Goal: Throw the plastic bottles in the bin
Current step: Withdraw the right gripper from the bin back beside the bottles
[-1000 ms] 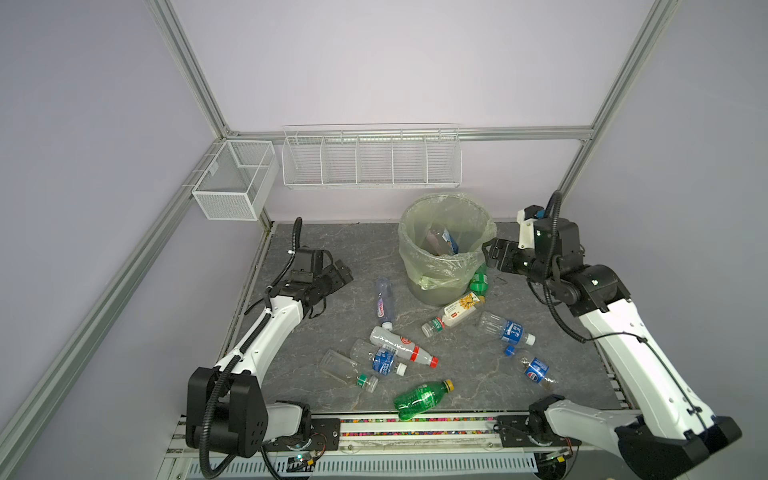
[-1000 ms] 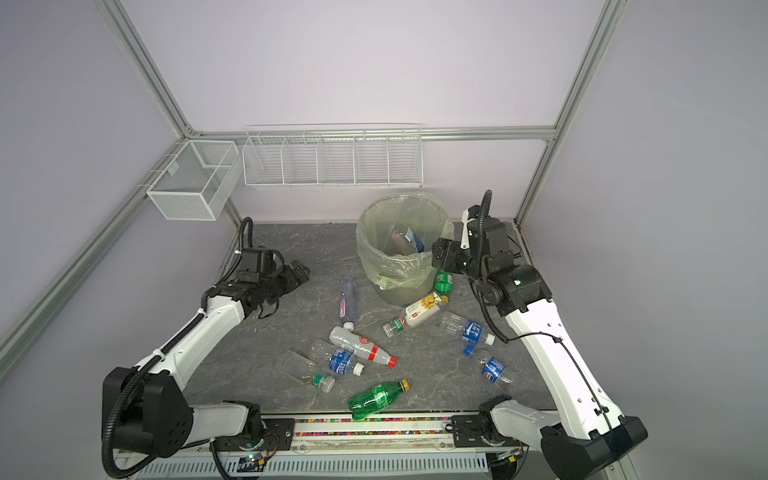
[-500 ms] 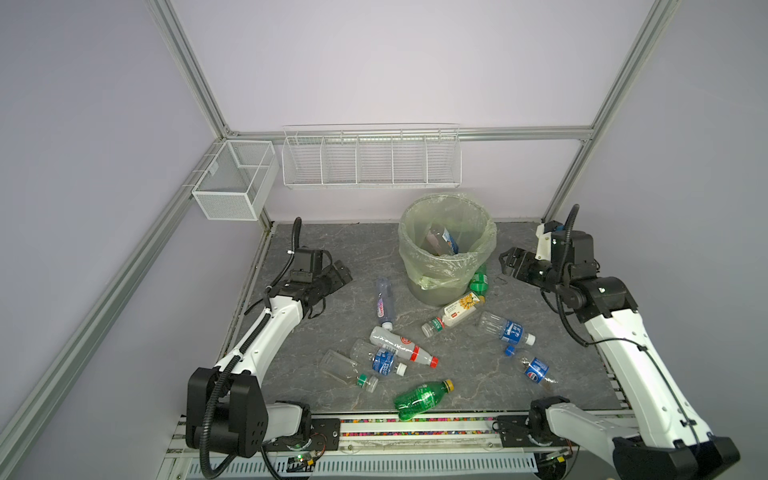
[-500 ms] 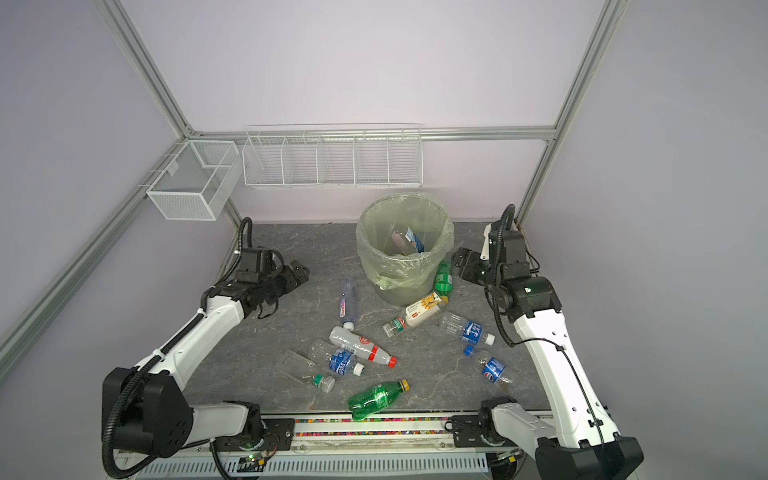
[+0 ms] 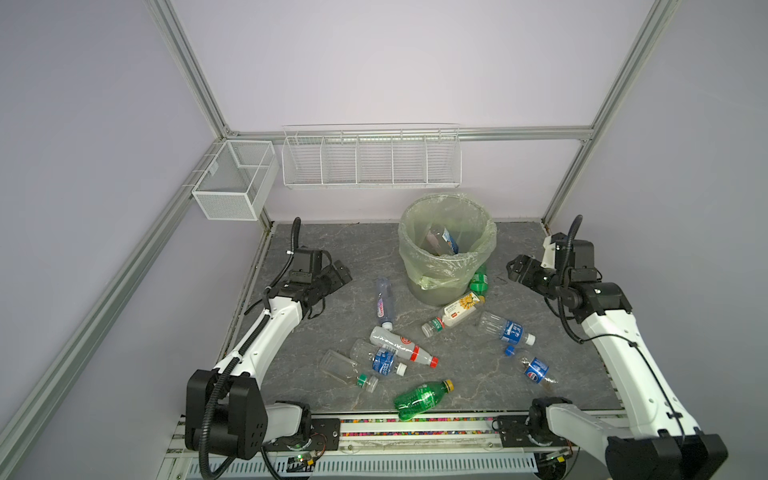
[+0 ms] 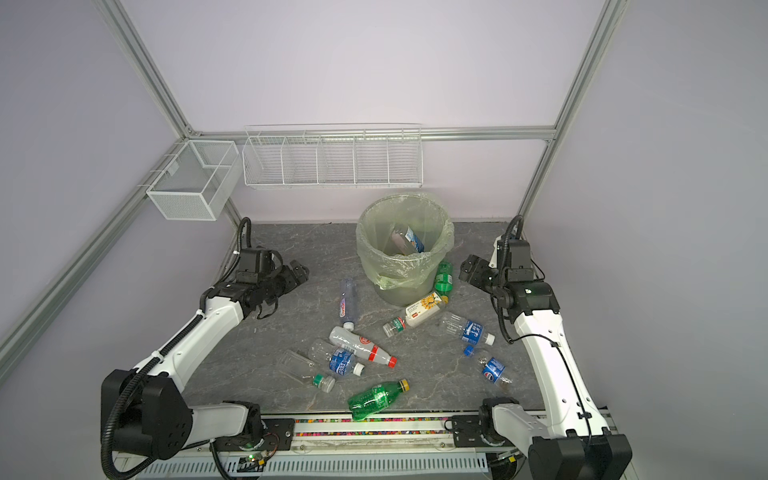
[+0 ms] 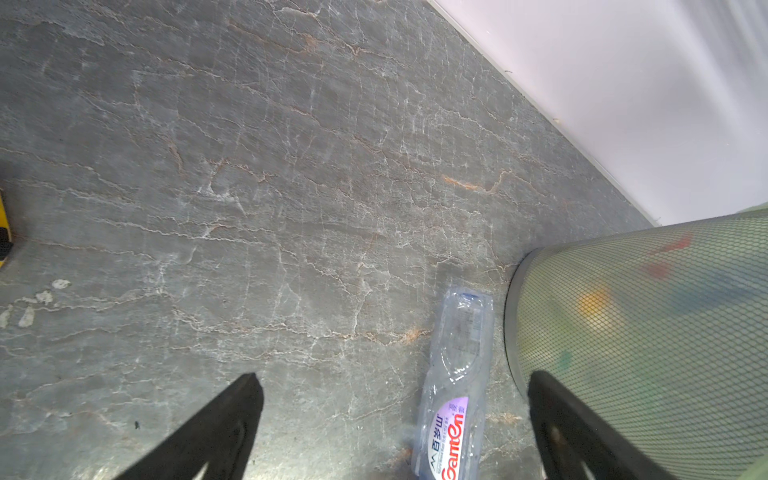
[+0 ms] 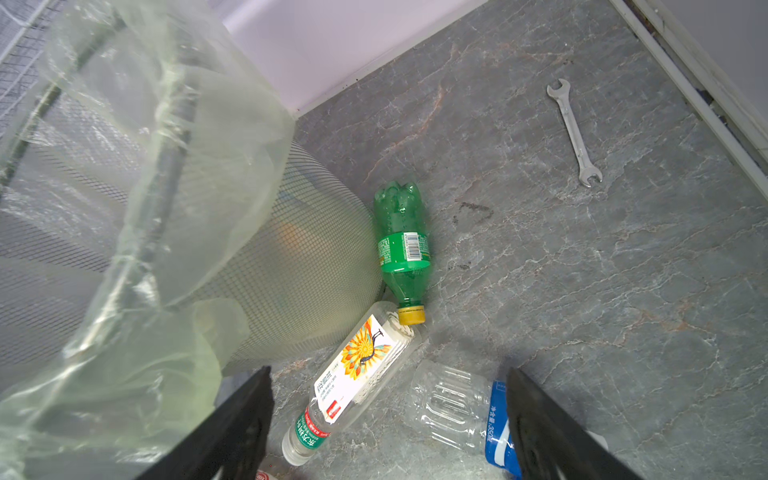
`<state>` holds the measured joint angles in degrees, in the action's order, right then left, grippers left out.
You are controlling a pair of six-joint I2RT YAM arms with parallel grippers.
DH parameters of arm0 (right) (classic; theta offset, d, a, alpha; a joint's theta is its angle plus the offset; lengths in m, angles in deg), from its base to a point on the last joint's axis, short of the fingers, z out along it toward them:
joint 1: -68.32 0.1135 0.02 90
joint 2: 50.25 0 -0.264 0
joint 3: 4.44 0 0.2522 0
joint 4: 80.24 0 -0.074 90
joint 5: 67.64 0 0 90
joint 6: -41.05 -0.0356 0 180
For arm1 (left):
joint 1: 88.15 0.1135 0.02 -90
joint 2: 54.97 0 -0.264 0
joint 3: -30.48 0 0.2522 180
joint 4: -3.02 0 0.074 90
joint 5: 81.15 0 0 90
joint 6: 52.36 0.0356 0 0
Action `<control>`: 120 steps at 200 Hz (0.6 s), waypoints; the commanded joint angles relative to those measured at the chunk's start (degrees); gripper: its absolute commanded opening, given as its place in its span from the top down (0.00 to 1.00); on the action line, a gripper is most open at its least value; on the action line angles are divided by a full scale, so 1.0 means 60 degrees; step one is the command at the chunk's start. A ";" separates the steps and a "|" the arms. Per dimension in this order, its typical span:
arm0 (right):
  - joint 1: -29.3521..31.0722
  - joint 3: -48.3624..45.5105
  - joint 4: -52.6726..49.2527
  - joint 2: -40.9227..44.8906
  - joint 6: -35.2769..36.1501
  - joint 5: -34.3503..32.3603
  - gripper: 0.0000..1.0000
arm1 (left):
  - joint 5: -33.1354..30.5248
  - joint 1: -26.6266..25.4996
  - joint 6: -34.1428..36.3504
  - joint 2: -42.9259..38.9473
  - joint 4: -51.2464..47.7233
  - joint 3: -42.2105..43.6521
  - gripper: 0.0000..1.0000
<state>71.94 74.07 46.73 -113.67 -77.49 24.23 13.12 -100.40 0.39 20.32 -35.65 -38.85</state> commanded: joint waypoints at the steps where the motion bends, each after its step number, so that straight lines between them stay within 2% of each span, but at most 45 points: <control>1: -0.0105 -0.0355 0.0487 -0.0223 -0.0153 0.0298 0.12 | -0.0163 0.0077 0.0032 -0.0155 -0.0017 0.0033 0.01; 120: -0.0208 -0.1214 0.2383 -0.2022 0.0122 0.0836 0.12 | -0.0042 0.0136 -0.0143 -0.0239 0.0126 0.0316 0.01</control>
<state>71.02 67.73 56.77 -123.44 -77.57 27.46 12.97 -100.02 0.15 19.16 -35.39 -37.26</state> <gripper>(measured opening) 0.884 0.994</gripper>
